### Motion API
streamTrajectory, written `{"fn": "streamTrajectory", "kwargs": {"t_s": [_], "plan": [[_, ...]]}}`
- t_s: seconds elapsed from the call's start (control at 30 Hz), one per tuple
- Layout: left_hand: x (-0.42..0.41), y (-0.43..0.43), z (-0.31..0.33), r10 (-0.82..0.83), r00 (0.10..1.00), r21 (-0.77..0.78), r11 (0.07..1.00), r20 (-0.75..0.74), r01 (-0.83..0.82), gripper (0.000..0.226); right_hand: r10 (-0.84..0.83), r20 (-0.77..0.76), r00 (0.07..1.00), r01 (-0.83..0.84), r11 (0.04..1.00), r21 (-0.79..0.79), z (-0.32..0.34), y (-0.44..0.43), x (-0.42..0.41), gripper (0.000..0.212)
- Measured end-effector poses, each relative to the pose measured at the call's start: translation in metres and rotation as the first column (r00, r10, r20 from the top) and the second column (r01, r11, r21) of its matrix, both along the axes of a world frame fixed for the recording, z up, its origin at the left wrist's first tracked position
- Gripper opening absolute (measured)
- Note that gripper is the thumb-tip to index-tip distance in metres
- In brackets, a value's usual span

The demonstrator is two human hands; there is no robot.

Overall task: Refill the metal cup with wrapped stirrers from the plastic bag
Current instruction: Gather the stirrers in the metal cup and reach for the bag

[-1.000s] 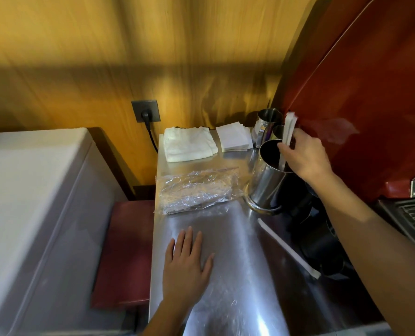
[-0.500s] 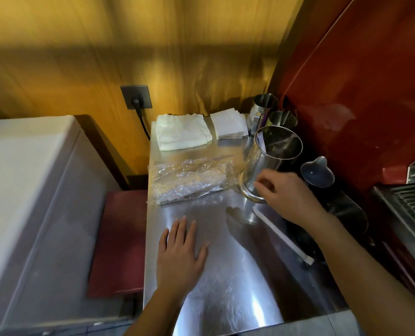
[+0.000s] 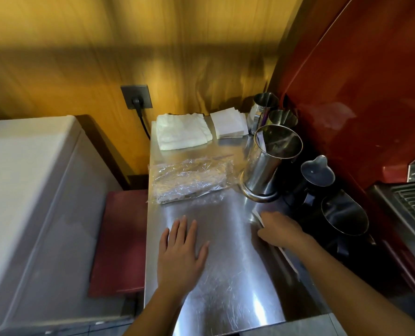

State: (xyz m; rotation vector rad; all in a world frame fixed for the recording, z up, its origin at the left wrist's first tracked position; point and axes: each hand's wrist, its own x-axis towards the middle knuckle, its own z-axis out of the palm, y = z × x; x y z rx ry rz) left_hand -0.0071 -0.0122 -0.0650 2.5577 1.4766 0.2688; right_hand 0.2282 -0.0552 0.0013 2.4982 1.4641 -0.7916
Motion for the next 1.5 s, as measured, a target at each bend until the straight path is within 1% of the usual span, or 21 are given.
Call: {"fn": "streamTrajectory", "kwargs": {"t_s": [0.07, 0.13, 0.2, 0.27, 0.33, 0.43, 0.57, 0.63, 0.67, 0.7, 0.73, 0.8, 0.83, 0.87, 0.97, 1.07, 1.2, 1.3, 1.37, 1.43, 1.5], "plan": [[0.0, 0.0, 0.0, -0.002, 1.0, -0.008, 1.0, -0.003, 0.002, 0.058, 0.014, -0.096, 0.995, -0.013, 1.0, 0.008, 0.005, 0.002, 0.001, 0.014], [0.0, -0.001, 0.001, 0.002, 1.0, -0.021, 1.0, 0.001, -0.002, 0.059, 0.05, -0.144, 0.988, -0.038, 0.996, 0.083, 0.019, 0.006, 0.0, 0.02], [0.001, -0.001, 0.002, 0.004, 1.0, -0.029, 1.0, 0.0, -0.004, 0.059, 0.068, -0.194, 0.979, -0.022, 0.972, 0.232, 0.043, 0.011, -0.001, 0.021], [0.001, -0.001, 0.003, 0.002, 1.0, -0.03, 1.0, -0.006, -0.002, 0.058, 0.087, -0.255, 0.963, 0.032, 0.903, 0.429, 0.073, 0.015, -0.003, 0.025], [0.001, -0.001, 0.004, -0.002, 1.0, -0.029, 1.0, -0.007, 0.002, 0.058, 0.101, -0.276, 0.956, 0.099, 0.774, 0.626, 0.103, 0.018, -0.002, 0.023], [0.001, -0.002, 0.004, -0.001, 1.0, -0.036, 0.999, -0.013, 0.0, 0.058, 0.132, -0.232, 0.964, 0.14, 0.491, 0.86, 0.14, 0.023, 0.003, 0.023], [0.0, -0.001, 0.002, 0.008, 1.0, -0.06, 0.998, -0.006, -0.009, 0.058, 0.068, -0.185, 0.98, 0.165, 0.232, 0.959, 0.156, 0.032, 0.022, 0.021], [0.0, 0.0, 0.001, 0.009, 1.0, -0.052, 0.999, 0.0, -0.009, 0.058, -0.001, -0.148, 0.989, 0.146, 0.161, 0.976, 0.154, 0.036, 0.032, 0.023], [0.0, 0.0, 0.002, 0.007, 1.0, -0.052, 0.999, 0.001, -0.007, 0.058, -0.042, -0.129, 0.991, 0.134, 0.175, 0.975, 0.151, 0.039, 0.039, 0.024], [0.0, 0.0, 0.002, 0.005, 1.0, -0.051, 0.999, 0.0, -0.005, 0.057, -0.08, -0.119, 0.99, 0.135, 0.242, 0.961, 0.147, 0.043, 0.046, 0.024], [-0.001, 0.0, 0.001, 0.004, 1.0, -0.053, 0.999, -0.001, -0.004, 0.057, -0.114, -0.105, 0.988, 0.14, 0.362, 0.922, 0.142, 0.046, 0.053, 0.022], [-0.001, 0.0, 0.002, 0.005, 1.0, -0.058, 0.998, 0.004, -0.004, 0.057, -0.155, -0.076, 0.985, 0.158, 0.635, 0.757, 0.132, 0.049, 0.062, 0.016], [-0.001, -0.001, 0.002, 0.007, 1.0, -0.057, 0.998, 0.008, -0.006, 0.057, -0.169, -0.082, 0.982, 0.179, 0.71, 0.681, 0.128, 0.048, 0.064, 0.014], [-0.001, -0.001, 0.002, 0.007, 1.0, -0.056, 0.998, 0.012, -0.006, 0.057, -0.183, -0.096, 0.978, 0.201, 0.736, 0.647, 0.124, 0.047, 0.065, 0.015], [0.0, -0.001, 0.003, 0.007, 1.0, -0.048, 0.999, 0.022, -0.006, 0.056, -0.179, -0.092, 0.979, 0.194, 0.714, 0.673, 0.12, 0.043, 0.062, 0.015], [-0.001, -0.002, 0.005, 0.001, 1.0, -0.051, 0.999, 0.026, 0.0, 0.055, -0.113, -0.091, 0.989, 0.143, 0.655, 0.742, 0.125, 0.042, 0.05, 0.017], [0.0, -0.003, 0.006, -0.024, 1.0, -0.008, 1.0, 0.019, 0.024, 0.054, 0.048, -0.073, 0.996, 0.033, 0.564, 0.825, 0.134, 0.045, 0.019, 0.012], [0.003, 0.0, 0.015, -0.039, 0.999, 0.016, 0.999, -0.023, 0.04, 0.054, 0.184, -0.09, 0.979, -0.041, 0.605, 0.795, 0.127, 0.054, -0.004, 0.011], [0.003, 0.007, 0.025, -0.075, 0.996, -0.015, 0.997, -0.042, 0.074, 0.041, 0.245, -0.101, 0.964, -0.09, 0.662, 0.744, 0.113, 0.065, -0.015, 0.01], [0.004, 0.021, 0.036, -0.044, 0.999, -0.086, 0.995, 0.027, 0.046, 0.023, 0.248, -0.13, 0.96, -0.093, 0.721, 0.687, 0.095, 0.078, -0.022, 0.009], [0.005, 0.038, 0.05, 0.102, 0.982, -0.125, 0.989, 0.156, -0.083, 0.027, 0.233, -0.153, 0.96, -0.08, 0.756, 0.649, 0.074, 0.091, -0.026, 0.009]]}}
